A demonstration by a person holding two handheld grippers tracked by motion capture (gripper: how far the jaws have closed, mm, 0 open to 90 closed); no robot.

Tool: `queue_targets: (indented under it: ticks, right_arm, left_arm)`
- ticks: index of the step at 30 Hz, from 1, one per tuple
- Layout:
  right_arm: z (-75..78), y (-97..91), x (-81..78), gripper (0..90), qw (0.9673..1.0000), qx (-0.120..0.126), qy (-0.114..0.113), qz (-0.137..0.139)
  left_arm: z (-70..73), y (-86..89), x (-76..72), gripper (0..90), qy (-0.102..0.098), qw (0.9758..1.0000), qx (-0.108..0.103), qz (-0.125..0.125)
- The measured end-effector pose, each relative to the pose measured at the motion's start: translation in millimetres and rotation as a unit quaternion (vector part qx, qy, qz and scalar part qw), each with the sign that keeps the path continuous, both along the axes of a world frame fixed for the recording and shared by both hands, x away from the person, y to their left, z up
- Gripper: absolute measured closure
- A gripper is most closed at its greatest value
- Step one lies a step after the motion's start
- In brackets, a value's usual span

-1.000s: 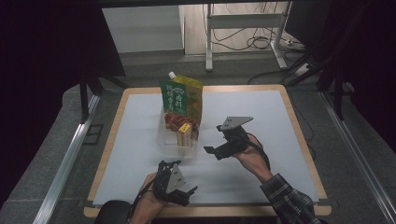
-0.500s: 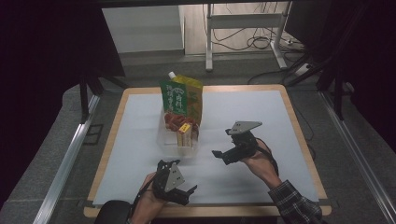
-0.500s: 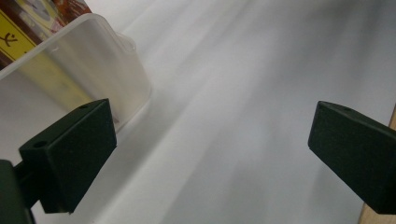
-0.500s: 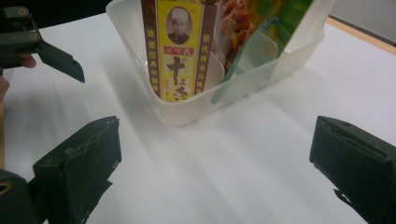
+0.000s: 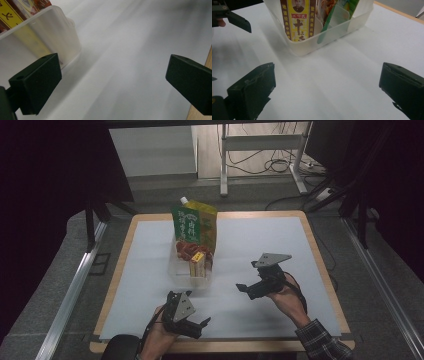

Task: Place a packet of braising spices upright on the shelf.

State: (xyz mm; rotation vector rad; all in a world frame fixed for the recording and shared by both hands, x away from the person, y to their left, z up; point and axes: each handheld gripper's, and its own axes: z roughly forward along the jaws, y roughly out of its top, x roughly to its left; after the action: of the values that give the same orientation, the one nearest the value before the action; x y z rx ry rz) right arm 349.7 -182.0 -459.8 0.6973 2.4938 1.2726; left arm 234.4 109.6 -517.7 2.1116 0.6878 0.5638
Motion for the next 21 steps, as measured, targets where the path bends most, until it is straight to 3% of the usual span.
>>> queue_targets:
  ticks: [21]
  right_arm:
    - [-2.4, -37.8, -17.7, 0.0, 0.9995, -0.007, -0.002, -0.032]
  left_arm:
    - [-5.0, -2.9, 0.6, 0.0, -0.003, 0.9999, 0.016, -0.004]
